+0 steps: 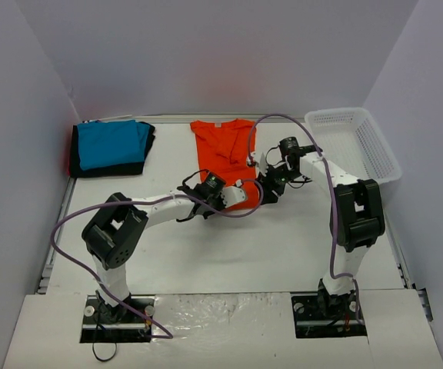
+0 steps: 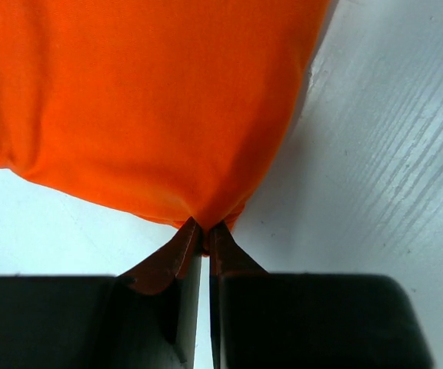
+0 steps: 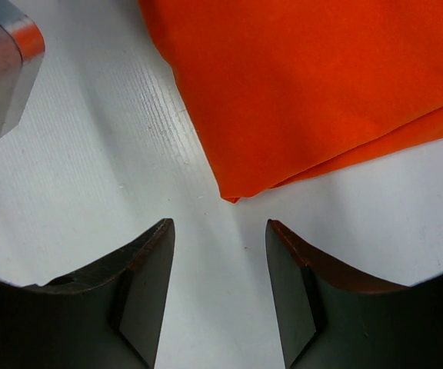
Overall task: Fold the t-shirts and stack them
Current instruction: Grab one side of the 2/3 rectangular tshirt with both arms
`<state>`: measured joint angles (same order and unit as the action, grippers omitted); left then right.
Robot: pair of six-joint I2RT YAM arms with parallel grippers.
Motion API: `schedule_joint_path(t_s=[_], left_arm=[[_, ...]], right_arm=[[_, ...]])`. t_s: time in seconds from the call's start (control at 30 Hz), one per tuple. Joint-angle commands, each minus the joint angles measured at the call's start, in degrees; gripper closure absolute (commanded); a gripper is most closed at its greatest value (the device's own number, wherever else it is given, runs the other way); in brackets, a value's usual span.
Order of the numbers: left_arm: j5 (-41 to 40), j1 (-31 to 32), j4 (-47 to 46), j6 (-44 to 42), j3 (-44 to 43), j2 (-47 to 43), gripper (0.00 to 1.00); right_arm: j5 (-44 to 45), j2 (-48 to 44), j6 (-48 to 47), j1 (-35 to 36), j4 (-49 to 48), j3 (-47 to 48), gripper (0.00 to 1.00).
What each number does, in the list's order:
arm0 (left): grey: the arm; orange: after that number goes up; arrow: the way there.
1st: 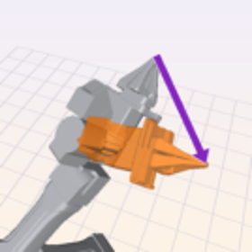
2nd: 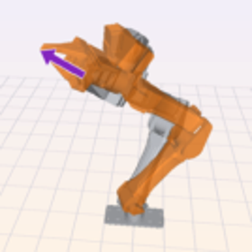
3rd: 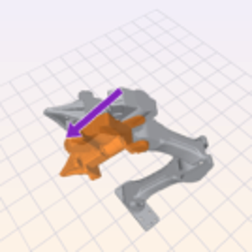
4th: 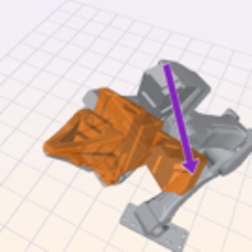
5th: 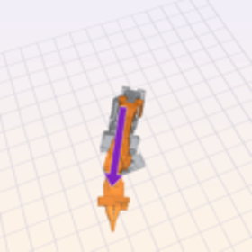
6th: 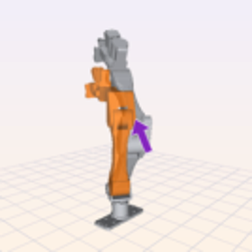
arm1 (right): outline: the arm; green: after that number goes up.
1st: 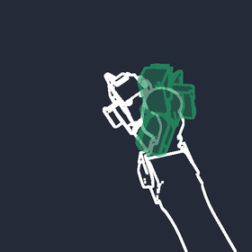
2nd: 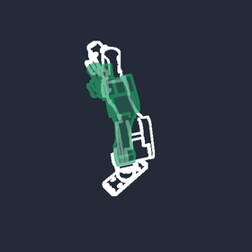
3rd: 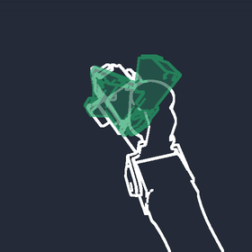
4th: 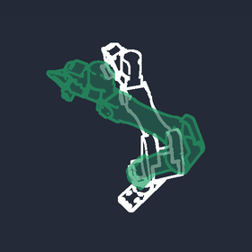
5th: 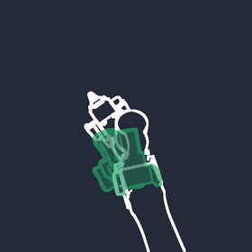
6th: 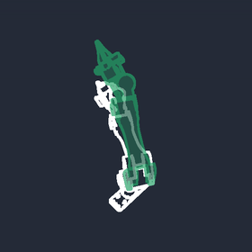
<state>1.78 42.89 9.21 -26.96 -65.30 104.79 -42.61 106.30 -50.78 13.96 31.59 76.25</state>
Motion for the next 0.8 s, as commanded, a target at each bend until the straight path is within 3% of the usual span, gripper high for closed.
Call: schedule_joint_path(t_s=[0.0, 0.23, 0.37, 0.47, 0.77], left_arm=[[1.7, -0.3, 3.6, 0.2, -1.7, -1.6, 0.98], [8.8, -4.3, 7.0, 4.5, -2.1, -4.2, 0.98], [12.3, -6.8, 7.8, 7.1, -2.3, -4.3, 0.98], [13.6, -7.4, 8.8, 7.9, -3.3, -3.1, 0.98], [16.3, -8.5, 9.8, 9.0, -5.3, -1.1, 0.98]], right_arm=[[-0.5, -2.0, 0.4, 0.0, 1.2, -0.9, 0.53], [-6.3, -6.7, -5.3, 0.4, -2.7, -6.9, 0.49], [-5.7, -6.8, -4.3, 2.1, -8.2, -9.4, 0.53], [-3.4, -6.8, -3.4, 4.4, -11.8, -10.6, 0.49], [0.1, -5.2, -2.5, 9.1, -17.1, -11.7, 0.5]])
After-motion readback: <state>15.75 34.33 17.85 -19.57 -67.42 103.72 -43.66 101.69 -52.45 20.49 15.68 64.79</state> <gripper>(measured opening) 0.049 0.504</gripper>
